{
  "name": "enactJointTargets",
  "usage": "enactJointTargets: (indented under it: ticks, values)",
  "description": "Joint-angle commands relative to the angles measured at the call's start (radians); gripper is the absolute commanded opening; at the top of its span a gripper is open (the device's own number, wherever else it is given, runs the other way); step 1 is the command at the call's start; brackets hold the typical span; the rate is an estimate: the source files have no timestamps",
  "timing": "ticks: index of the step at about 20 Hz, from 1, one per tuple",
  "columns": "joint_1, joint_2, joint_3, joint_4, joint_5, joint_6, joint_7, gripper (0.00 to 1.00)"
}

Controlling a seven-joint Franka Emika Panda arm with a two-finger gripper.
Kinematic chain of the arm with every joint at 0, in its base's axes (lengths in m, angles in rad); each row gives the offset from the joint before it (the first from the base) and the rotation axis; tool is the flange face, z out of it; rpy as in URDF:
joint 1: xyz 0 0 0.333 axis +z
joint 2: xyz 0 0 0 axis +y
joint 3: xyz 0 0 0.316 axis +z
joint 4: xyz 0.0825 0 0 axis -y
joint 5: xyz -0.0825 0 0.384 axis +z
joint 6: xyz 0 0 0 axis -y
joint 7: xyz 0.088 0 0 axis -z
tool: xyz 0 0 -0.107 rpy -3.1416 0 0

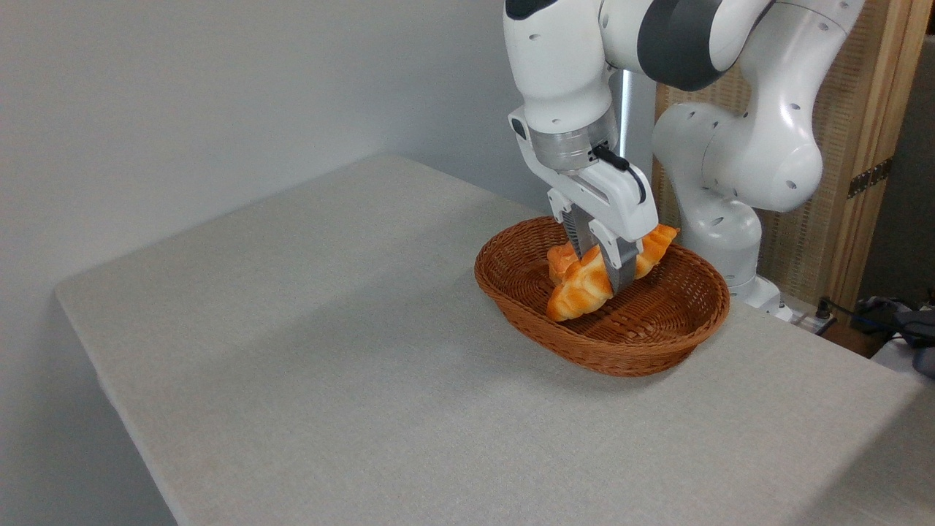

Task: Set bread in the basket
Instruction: 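Lower the roll into the basket beside the bun and open the gripper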

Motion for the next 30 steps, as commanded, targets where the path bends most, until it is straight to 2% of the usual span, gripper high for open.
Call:
enactJointTargets:
  ticks: [1, 21, 25, 28, 30]
  values:
    - [-0.006, -0.009, 0.005, -0.003, 0.028, 0.007, 0.017, 1.0]
    - [-0.007, -0.008, 0.003, 0.023, 0.023, 0.013, 0.009, 1.0]
    - [-0.009, 0.02, -0.003, 0.169, 0.011, 0.01, 0.002, 1.0]
    - [-0.009, 0.113, -0.009, 0.315, -0.059, 0.002, -0.041, 1.0]
    - [-0.007, 0.199, -0.047, 0.432, -0.084, -0.002, -0.112, 1.0]
